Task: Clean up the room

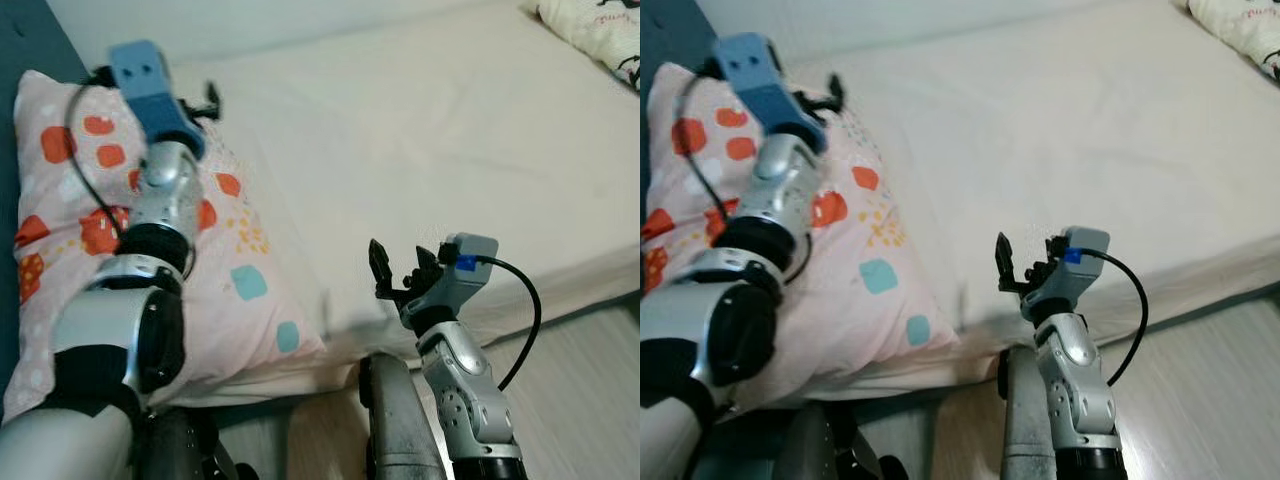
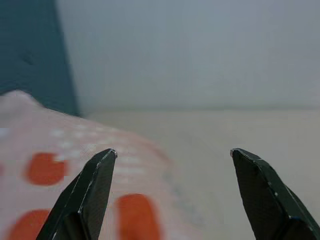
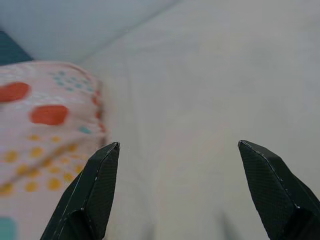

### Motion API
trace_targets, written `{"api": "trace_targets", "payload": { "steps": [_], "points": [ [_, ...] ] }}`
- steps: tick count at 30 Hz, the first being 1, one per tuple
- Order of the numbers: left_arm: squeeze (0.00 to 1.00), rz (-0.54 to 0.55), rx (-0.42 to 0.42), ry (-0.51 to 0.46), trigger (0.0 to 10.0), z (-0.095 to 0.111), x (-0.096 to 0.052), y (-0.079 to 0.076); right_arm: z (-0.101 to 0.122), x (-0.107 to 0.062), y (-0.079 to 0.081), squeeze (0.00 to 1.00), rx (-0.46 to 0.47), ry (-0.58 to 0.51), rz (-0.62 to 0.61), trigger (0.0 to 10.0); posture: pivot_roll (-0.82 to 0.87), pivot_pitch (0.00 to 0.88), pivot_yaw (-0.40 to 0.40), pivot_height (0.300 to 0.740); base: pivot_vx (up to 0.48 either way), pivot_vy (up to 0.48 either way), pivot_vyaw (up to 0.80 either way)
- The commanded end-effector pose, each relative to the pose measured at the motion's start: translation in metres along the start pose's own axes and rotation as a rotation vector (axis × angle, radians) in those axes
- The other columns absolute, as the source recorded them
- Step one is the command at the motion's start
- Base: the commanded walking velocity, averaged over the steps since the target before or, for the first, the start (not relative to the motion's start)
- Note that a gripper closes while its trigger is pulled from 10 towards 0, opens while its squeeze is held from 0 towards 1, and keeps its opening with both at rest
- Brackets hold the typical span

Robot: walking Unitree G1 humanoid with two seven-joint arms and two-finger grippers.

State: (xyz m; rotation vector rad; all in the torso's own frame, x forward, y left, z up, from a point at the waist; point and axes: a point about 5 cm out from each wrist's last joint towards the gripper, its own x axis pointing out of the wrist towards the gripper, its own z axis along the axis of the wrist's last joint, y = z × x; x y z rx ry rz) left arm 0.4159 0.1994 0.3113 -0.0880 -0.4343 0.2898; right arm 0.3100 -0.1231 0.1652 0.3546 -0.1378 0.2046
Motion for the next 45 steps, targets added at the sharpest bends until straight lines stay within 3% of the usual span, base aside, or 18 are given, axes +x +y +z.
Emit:
{"api": "trace_targets", "payload": {
  "steps": [1, 5, 8, 9, 11, 15, 16, 18, 21, 24, 29, 37, 40, 45],
  "points": [
    [0.0, 0.071, 0.107, 0.0, 10.0, 0.005, 0.005, 0.02, 0.0, 0.005, 0.009, 0.0, 0.08, -0.003, 0.046, 10.0, -0.25, 0.351, 0.12, 0.54, 0.0, 0.0, 0.0],
    [0.0, 0.126, 0.175, 0.023, 10.0, 0.003, 0.007, 0.036, 0.008, 0.011, 0.012, 0.0, 0.151, -0.039, 0.076, 10.0, -0.24, 0.355, 0.121, 0.54, 0.0, 0.0, 0.0],
    [0.0, 0.162, 0.251, 0.114, 10.0, -0.018, -0.001, 0.058, 0.017, 0.02, 0.011, 0.0, 0.181, -0.06, 0.116, 10.0, -0.22, 0.364, 0.12, 0.54, 0.0, 0.0, 0.0],
    [0.0, 0.162, 0.251, 0.114, 10.0, -0.018, -0.001, 0.058, 0.017, 0.02, 0.011, 0.0, 0.181, -0.06, 0.116, 10.0, -0.22, 0.364, 0.12, 0.54, 0.0, 0.0, 0.0],
    [0.0, 0.197, 0.363, 0.196, 10.0, -0.045, -0.017, 0.082, 0.028, 0.033, 0.011, 0.0, 0.21, -0.086, 0.168, 10.0, -0.21, 0.378, 0.116, 0.54, 0.0, 0.0, 0.0],
    [0.0, 0.217, 0.426, 0.232, 10.0, -0.059, -0.027, 0.097, 0.038, 0.044, 0.008, 0.0, 0.23, -0.112, 0.194, 10.0, -0.18, 0.394, 0.117, 0.54, 0.0, 0.0, 0.0],
    [0.0, 0.249, 0.473, 0.254, 10.0, -0.067, -0.036, 0.115, 0.049, 0.057, -0.002, 0.0, 0.265, -0.142, 0.197, 10.0, -0.14, 0.41, 0.118, 0.54, 0.0, 0.0, 0.0],
    [0.0, 0.249, 0.473, 0.254, 10.0, -0.067, -0.036, 0.115, 0.049, 0.057, -0.002, 0.0, 0.265, -0.142, 0.197, 10.0, -0.14, 0.41, 0.118, 0.54, 0.0, 0.0, 0.0],
    [0.0, 0.308, 0.545, 0.258, 10.0, -0.069, -0.045, 0.143, 0.066, 0.081, -0.015, 0.0, 0.354, -0.171, 0.211, 10.0, -0.07, 0.453, 0.109, 0.54, 0.0, 0.0, 0.0],
    [0.0, 0.326, 0.573, 0.241, 10.0, -0.065, -0.046, 0.152, 0.065, 0.088, -0.018, 0.0, 0.384, -0.148, 0.204, 10.0, -0.05, 0.469, 0.105, 0.54, 0.0, 0.0, 0.0],
    [0.0, 0.335, 0.601, 0.211, 10.0, -0.061, -0.047, 0.158, 0.054, 0.096, -0.018, 0.0, 0.416, -0.063, 0.222, 10.0, -0.02, 0.487, 0.103, 0.54, 0.0, 0.0, 0.0],
    [0.0, 0.326, 0.597, 0.176, 10.0, -0.055, -0.045, 0.155, 0.03, 0.098, -0.008, 0.0, 0.453, 0.069, 0.279, 10.0, 0.03, 0.511, 0.113, 0.54, 0.0, 0.0, 0.0],
    [0.0, 0.299, 0.566, 0.144, 10.0, -0.053, -0.041, 0.143, 0.01, 0.097, 0.013, 0.0, 0.524, 0.147, 0.375, 10.0, 0.05, 0.517, 0.116, 0.54, 0.0, 0.0, 0.0],
    [0.0, 0.271, 0.558, 0.121, 10.0, -0.052, -0.04, 0.133, -0.001, 0.096, 0.032, 0.0, 0.561, 0.205, 0.447, 10.0, 0.06, 0.527, 0.114, 0.54, 0.0, 0.0, 0.0]
  ]
}}
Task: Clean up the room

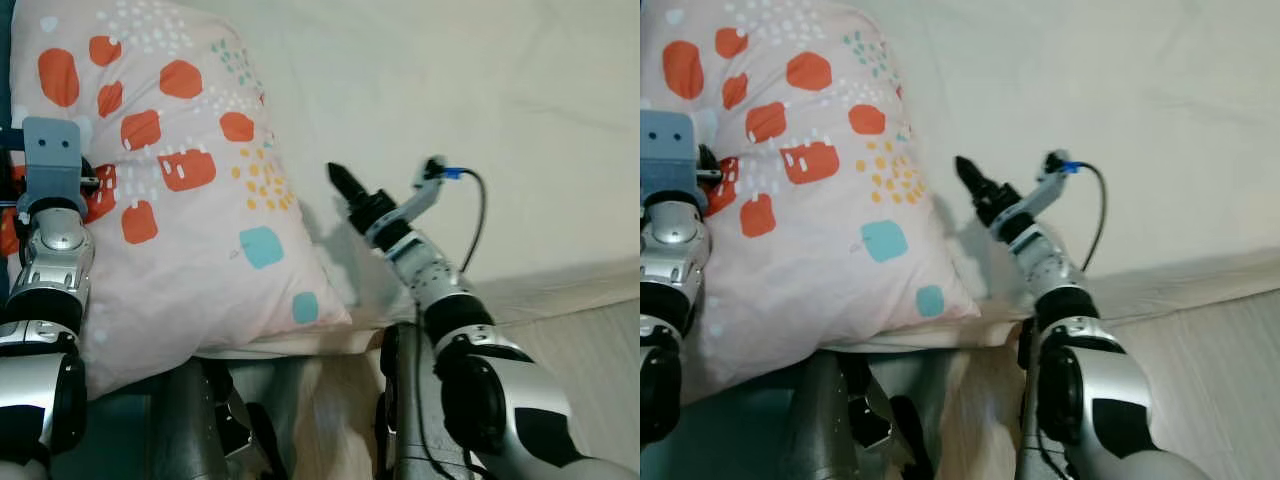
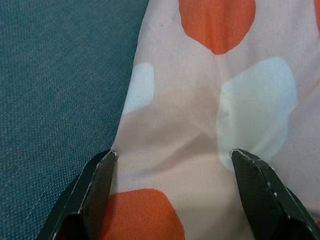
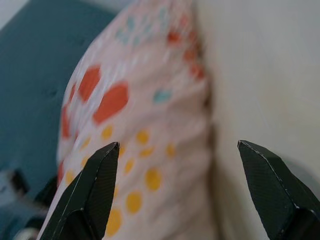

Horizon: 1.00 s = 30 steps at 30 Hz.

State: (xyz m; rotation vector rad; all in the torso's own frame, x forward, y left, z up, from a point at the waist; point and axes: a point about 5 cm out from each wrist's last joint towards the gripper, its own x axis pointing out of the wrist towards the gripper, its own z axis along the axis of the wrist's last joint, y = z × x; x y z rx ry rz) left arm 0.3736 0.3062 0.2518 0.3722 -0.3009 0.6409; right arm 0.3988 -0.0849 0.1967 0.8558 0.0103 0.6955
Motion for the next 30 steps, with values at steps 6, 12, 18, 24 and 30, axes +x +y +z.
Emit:
{"api": "trace_targets", "payload": {
  "steps": [6, 12, 18, 24, 30],
  "points": [
    [0.0, -0.01, 0.024, 0.076, 10.0, -0.021, -0.011, -0.001, -0.04, 0.014, 0.018, 0.0, 0.04, 0.186, 0.042, 10.0, 0.06, 0.533, 0.109, 0.54, 0.0, 0.0, 0.0],
    [0.0, -0.01, 0.02, 0.085, 10.0, -0.024, -0.013, 0.001, -0.046, 0.035, 0.047, 0.0, 0.111, 0.21, 0.092, 10.0, 0.05, 0.533, 0.105, 0.54, 0.0, 0.0, 0.0],
    [0.0, -0.011, 0.017, 0.087, 10.0, -0.024, -0.013, 0.001, -0.041, 0.042, 0.055, 0.0, 0.108, 0.192, 0.109, 0.0, 0.06, 0.53, 0.102, 0.54, 0.0, 0.0, 0.0],
    [0.0, -0.022, -0.018, 0.118, 10.0, -0.028, -0.016, -0.002, -0.01, 0.051, 0.069, 0.0, 0.075, 0.088, 0.18, 0.0, 0.04, 0.523, 0.088, 0.54, 0.0, 0.0, 0.0],
    [0.0, -0.04, -0.058, 0.15, 10.0, -0.03, -0.019, -0.011, -0.006, 0.051, 0.07, 0.0, 0.05, 0.09, 0.168, 0.0, 0.04, 0.522, 0.088, 0.54, 0.0, 0.0, 0.0]
  ]
}}
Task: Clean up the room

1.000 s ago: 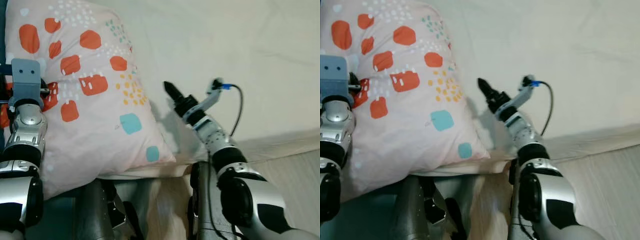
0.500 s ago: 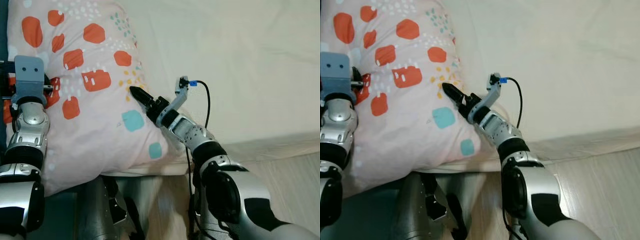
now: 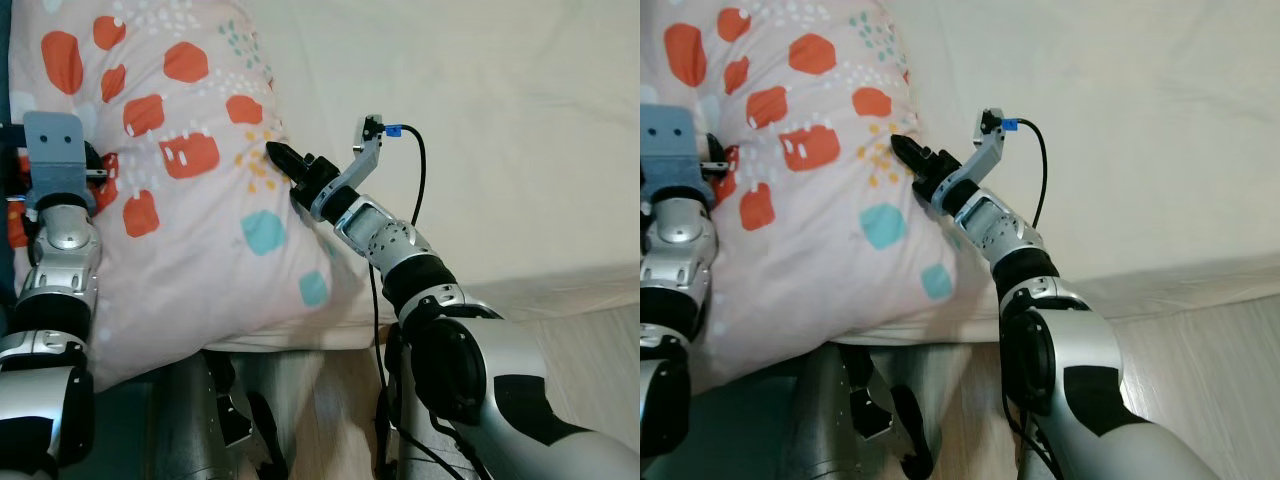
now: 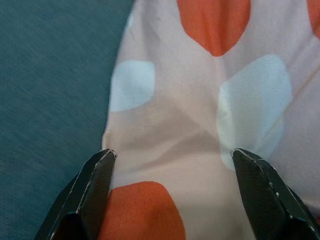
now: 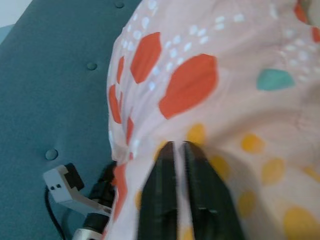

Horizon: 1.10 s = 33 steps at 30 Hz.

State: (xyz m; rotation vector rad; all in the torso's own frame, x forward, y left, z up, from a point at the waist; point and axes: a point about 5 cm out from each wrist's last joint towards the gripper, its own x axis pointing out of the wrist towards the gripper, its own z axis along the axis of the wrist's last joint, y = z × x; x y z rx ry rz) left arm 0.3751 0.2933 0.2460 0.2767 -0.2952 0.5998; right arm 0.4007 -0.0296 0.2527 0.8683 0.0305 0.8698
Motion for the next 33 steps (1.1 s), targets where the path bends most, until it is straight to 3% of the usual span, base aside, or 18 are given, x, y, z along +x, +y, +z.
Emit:
{"api": "trace_targets", "payload": {
  "steps": [1, 4, 6, 8, 10, 11, 14, 15, 16, 24, 26, 28, 29, 30, 31, 33],
  "points": [
    [0.0, -0.033, 0.005, 0.131, 10.0, -0.028, -0.013, -0.008, -0.005, 0.004, 0.003, 0.0, -0.043, 0.032, -0.023, 0.0, 0.03, 0.52, 0.082, 0.54, 0.0, 0.0, 0.0],
    [0.0, -0.051, -0.018, 0.135, 10.0, -0.026, -0.013, -0.017, 0.0, 0.003, 0.0, 0.0, -0.073, 0.008, -0.067, 0.0, 0.02, 0.521, 0.079, 0.54, 0.0, 0.0, 0.0],
    [0.0, -0.083, -0.066, 0.139, 10.0, -0.019, -0.014, -0.033, 0.01, 0.001, -0.003, 0.0, -0.115, -0.057, -0.124, 0.0, 0.02, 0.521, 0.077, 0.54, 0.0, 0.0, 0.0],
    [0.0, -0.135, -0.12, 0.13, 10.0, -0.007, -0.016, -0.054, 0.017, 0.006, 0.009, 0.0, -0.11, -0.156, -0.074, 0.0, 0.0, 0.52, 0.078, 0.54, 0.0, 0.0, 0.0],
    [0.0, -0.135, -0.12, 0.13, 10.0, -0.007, -0.016, -0.054, 0.017, 0.006, 0.009, 0.0, -0.11, -0.156, -0.074, 0.0, 0.0, 0.52, 0.078, 0.54, 0.0, 0.0, 0.0],
    [0.0, -0.173, -0.153, 0.118, 10.0, 0.002, -0.017, -0.068, 0.015, 0.01, 0.02, 0.0, -0.1, -0.193, -0.026, 0.0, -0.01, 0.521, 0.079, 0.54, 0.0, 0.0, 0.0],
    [0.0, -0.205, -0.184, 0.108, 10.0, 0.01, -0.019, -0.08, 0.011, 0.014, 0.03, 0.0, -0.089, -0.221, 0.014, 0.0, -0.02, 0.521, 0.08, 0.54, 0.0, 0.0, 0.0],
    [0.0, -0.268, -0.242, 0.078, 10.0, 0.029, -0.022, -0.102, -0.002, 0.02, 0.053, 0.0, -0.08, -0.242, 0.094, 0.0, -0.02, 0.519, 0.079, 0.54, 0.0, 0.0, 0.0],
    [0.0, -0.286, -0.256, 0.067, 10.0, 0.035, -0.023, -0.107, -0.006, 0.022, 0.06, 0.0, -0.068, -0.25, 0.119, 0.0, -0.02, 0.519, 0.079, 0.54, 0.0, 0.0, 0.0],
    [0.0, -0.312, -0.276, 0.039, 10.0, 0.048, -0.024, -0.116, -0.016, 0.025, 0.077, 0.0, -0.046, -0.262, 0.168, 0.0, -0.03, 0.514, 0.078, 0.54, 0.0, 0.0, 0.0],
    [0.0, -0.312, -0.272, 0.032, 10.0, 0.049, -0.023, -0.116, -0.018, 0.025, 0.075, 0.0, -0.082, -0.243, 0.144, 0.0, -0.03, 0.513, 0.078, 0.54, 0.0, 0.0, 0.0],
    [0.0, -0.306, -0.257, 0.023, 10.0, 0.048, -0.021, -0.112, -0.02, 0.021, 0.052, 0.0, -0.205, -0.209, -0.033, 0.4, -0.03, 0.513, 0.079, 0.54, 0.0, 0.0, 0.0],
    [0.0, -0.306, -0.257, 0.023, 10.0, 0.048, -0.021, -0.112, -0.02, 0.021, 0.052, 0.0, -0.205, -0.209, -0.033, 0.4, -0.03, 0.513, 0.079, 0.54, 0.0, 0.0, 0.0],
    [0.0, -0.298, -0.243, 0.014, 10.0, 0.048, -0.019, -0.108, -0.018, 0.015, 0.036, 0.0, -0.252, -0.199, -0.127, 10.0, -0.03, 0.513, 0.079, 0.54, 0.0, 0.0, 0.0],
    [0.0, -0.288, -0.221, -0.006, 10.0, 0.048, -0.016, -0.103, -0.013, 0.003, 0.017, 0.95, -0.265, -0.209, -0.234, 10.0, -0.03, 0.514, 0.08, 0.54, 0.0, 0.0, 0.0],
    [0.0, -0.267, -0.17, -0.051, 10.0, 0.051, -0.01, -0.092, -0.007, -0.015, -0.007, 1.0, -0.263, -0.221, -0.356, 10.0, -0.03, 0.514, 0.08, 0.54, 0.0, 0.0, 0.0]
  ]
}}
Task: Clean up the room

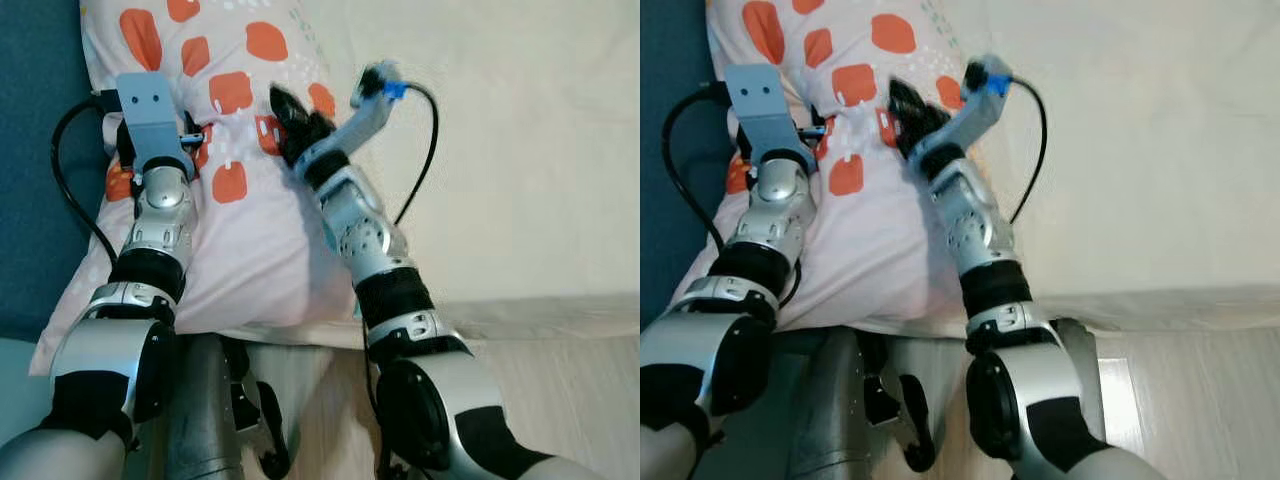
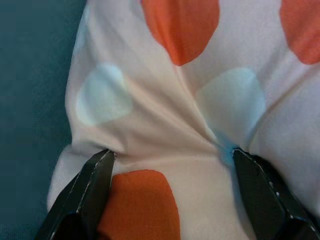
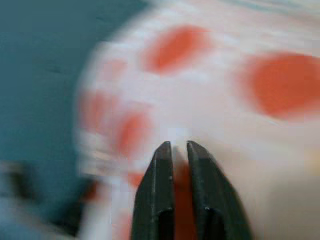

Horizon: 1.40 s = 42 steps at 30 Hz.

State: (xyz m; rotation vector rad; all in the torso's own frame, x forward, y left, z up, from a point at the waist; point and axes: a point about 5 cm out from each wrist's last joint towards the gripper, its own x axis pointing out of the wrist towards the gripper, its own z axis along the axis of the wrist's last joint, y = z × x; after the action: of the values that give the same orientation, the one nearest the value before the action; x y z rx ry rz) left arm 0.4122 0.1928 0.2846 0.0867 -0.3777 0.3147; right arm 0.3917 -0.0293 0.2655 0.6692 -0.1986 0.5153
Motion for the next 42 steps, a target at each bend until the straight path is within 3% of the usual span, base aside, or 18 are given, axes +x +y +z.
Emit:
{"api": "trace_targets", "payload": {
  "steps": [1, 2, 3, 5, 7, 9, 10, 11, 15, 22, 23, 28, 36, 40, 41, 42],
  "points": [
    [0.0, -0.028, 0.076, 0.014, 10.0, -0.01, -0.003, 0.005, -0.015, -0.011, -0.021, 1.0, 0.016, 0.044, -0.106, 10.0, -0.03, 0.514, 0.08, 0.54, 0.0, 0.0, 0.0],
    [0.0, -0.013, 0.14, -0.029, 10.0, -0.005, 0.0, 0.016, -0.015, -0.019, -0.039, 1.0, 0.028, 0.05, -0.165, 10.0, -0.02, 0.517, 0.088, 0.54, 0.0, 0.0, 0.0],
    [0.0, -0.013, 0.14, -0.029, 10.0, -0.005, 0.0, 0.016, -0.015, -0.019, -0.039, 1.0, 0.028, 0.05, -0.165, 10.0, -0.02, 0.517, 0.088, 0.54, 0.0, 0.0, 0.0],
    [0.0, 0.023, 0.259, -0.105, 10.0, 0.007, 0.005, 0.038, -0.017, -0.034, -0.064, 1.0, 0.099, 0.052, -0.208, 10.0, -0.02, 0.517, 0.088, 0.54, 0.0, 0.0, 0.0],
    [0.0, 0.023, 0.259, -0.105, 10.0, 0.007, 0.005, 0.038, -0.017, -0.034, -0.064, 1.0, 0.099, 0.052, -0.208, 10.0, -0.02, 0.517, 0.088, 0.54, 0.0, 0.0, 0.0],
    [0.0, 0.063, 0.381, -0.176, 10.0, 0.019, 0.008, 0.064, -0.029, -0.049, -0.08, 1.0, 0.199, 0.084, -0.193, 10.0, -0.02, 0.517, 0.088, 0.54, 0.0, 0.0, 0.0],
    [0.0, 0.063, 0.381, -0.176, 10.0, 0.019, 0.008, 0.064, -0.029, -0.049, -0.08, 1.0, 0.199, 0.084, -0.193, 10.0, -0.02, 0.517, 0.088, 0.54, 0.0, 0.0, 0.0],
    [0.0, 0.075, 0.428, -0.203, 10.0, 0.024, 0.009, 0.074, -0.037, -0.056, -0.086, 1.0, 0.208, 0.114, -0.199, 10.0, 0.01, 0.52, 0.098, 0.54, 0.0, 0.0, 0.0],
    [0.0, 0.079, 0.47, -0.225, 10.0, 0.028, 0.008, 0.084, -0.048, -0.065, -0.086, 1.0, 0.287, 0.133, -0.15, 10.0, 0.02, 0.518, 0.102, 0.54, 0.0, 0.0, 0.0],
    [0.0, 0.06, 0.474, -0.215, 10.0, 0.021, 0.004, 0.08, -0.053, -0.065, -0.077, 1.0, 0.408, 0.117, -0.042, 10.0, 0.03, 0.514, 0.111, 0.54, 0.0, 0.0, 0.0],
    [0.0, 0.049, 0.476, -0.218, 10.0, 0.02, 0.003, 0.076, -0.059, -0.065, -0.074, 0.0, 0.462, 0.133, 0.01, 10.0, 0.04, 0.513, 0.116, 0.54, 0.0, 0.0, 0.0],
    [0.0, 0.043, 0.48, -0.224, 10.0, 0.021, 0.003, 0.075, -0.06, -0.062, -0.071, 0.0, 0.507, 0.14, 0.051, 10.0, 0.06, 0.516, 0.124, 0.54, 0.0, 0.0, 0.0],
    [0.0, 0.026, 0.5, -0.228, 10.0, 0.021, -0.001, 0.077, -0.036, -0.031, -0.053, 0.0, 0.55, 0.149, 0.106, 10.0, 0.08, 0.524, 0.123, 0.54, 0.0, 0.0, 0.0],
    [0.0, 0.024, 0.501, -0.226, 10.0, 0.02, -0.002, 0.076, -0.027, -0.023, -0.047, 0.0, 0.567, 0.138, 0.143, 10.0, 0.08, 0.524, 0.122, 0.54, 0.0, 0.0, 0.0],
    [0.0, 0.023, 0.5, -0.225, 10.0, 0.02, -0.002, 0.076, -0.026, -0.021, -0.043, 0.0, 0.561, 0.158, 0.167, 8.1, 0.08, 0.524, 0.122, 0.54, 0.0, 0.0, 0.0],
    [0.0, 0.023, 0.5, -0.225, 10.0, 0.02, -0.002, 0.076, -0.026, -0.02, -0.04, 0.0, 0.556, 0.174, 0.182, 8.1, 0.08, 0.524, 0.122, 0.54, 0.0, 0.0, 0.0]
  ]
}}
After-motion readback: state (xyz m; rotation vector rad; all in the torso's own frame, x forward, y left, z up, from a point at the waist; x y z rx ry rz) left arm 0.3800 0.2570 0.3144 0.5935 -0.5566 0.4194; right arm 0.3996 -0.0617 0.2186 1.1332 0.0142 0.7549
